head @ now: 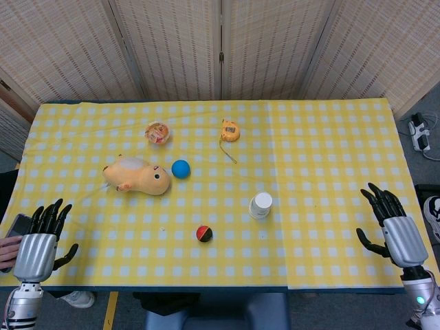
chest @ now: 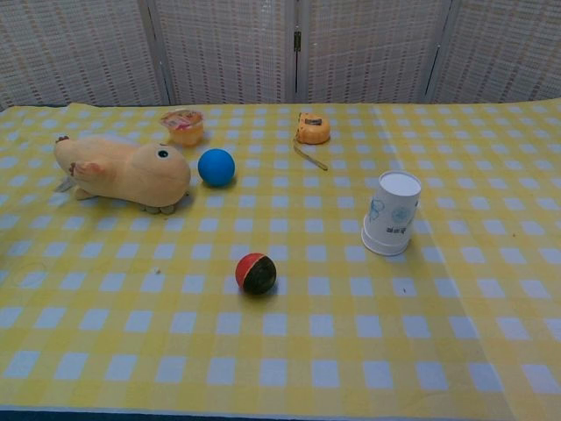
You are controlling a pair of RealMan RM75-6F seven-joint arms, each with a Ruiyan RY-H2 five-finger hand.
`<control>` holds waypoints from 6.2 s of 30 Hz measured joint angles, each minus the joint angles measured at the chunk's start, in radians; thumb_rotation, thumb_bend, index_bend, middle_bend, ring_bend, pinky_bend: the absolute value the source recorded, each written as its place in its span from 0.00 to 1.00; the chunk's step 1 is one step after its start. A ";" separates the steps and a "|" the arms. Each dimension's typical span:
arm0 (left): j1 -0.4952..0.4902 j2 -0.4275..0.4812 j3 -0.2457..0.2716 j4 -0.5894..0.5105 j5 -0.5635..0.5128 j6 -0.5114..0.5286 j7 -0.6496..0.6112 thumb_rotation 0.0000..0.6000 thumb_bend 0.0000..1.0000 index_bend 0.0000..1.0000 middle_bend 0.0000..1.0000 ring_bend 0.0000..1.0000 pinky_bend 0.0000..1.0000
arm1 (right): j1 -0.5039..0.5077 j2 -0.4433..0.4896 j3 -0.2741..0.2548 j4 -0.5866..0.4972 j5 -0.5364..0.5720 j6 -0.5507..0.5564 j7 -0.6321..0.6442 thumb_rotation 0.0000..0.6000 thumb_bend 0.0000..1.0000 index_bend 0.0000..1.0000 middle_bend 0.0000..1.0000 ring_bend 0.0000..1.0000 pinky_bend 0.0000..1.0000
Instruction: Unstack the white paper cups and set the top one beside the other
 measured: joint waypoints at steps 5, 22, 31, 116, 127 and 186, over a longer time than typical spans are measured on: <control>-0.002 -0.017 -0.007 0.023 0.015 0.019 -0.016 1.00 0.34 0.07 0.04 0.08 0.00 | -0.010 -0.012 0.003 0.015 -0.013 0.024 0.014 1.00 0.43 0.00 0.02 0.08 0.04; 0.003 -0.004 0.006 0.008 0.005 -0.002 -0.025 1.00 0.34 0.05 0.04 0.07 0.00 | 0.072 0.025 0.005 -0.024 -0.010 -0.134 0.021 1.00 0.43 0.06 0.06 0.09 0.05; 0.010 0.005 0.011 0.002 -0.001 -0.004 -0.032 1.00 0.34 0.05 0.04 0.07 0.00 | 0.232 0.080 0.037 -0.139 0.041 -0.395 -0.078 1.00 0.33 0.07 0.06 0.09 0.05; 0.007 0.007 0.014 0.041 -0.052 -0.061 -0.074 1.00 0.34 0.04 0.04 0.06 0.00 | 0.776 -0.081 0.061 -0.125 0.719 -0.811 -0.430 1.00 0.47 0.33 0.13 0.10 0.05; 0.004 0.010 0.012 0.032 -0.048 -0.060 -0.065 1.00 0.34 0.04 0.04 0.06 0.00 | 0.708 0.081 0.105 -0.269 0.605 -0.737 -0.332 1.00 0.47 0.33 0.14 0.10 0.05; -0.003 0.001 0.018 0.032 -0.051 -0.074 -0.055 1.00 0.34 0.04 0.04 0.06 0.00 | 0.529 -0.127 0.064 0.070 0.361 -0.768 -0.055 1.00 0.47 0.08 0.13 0.10 0.06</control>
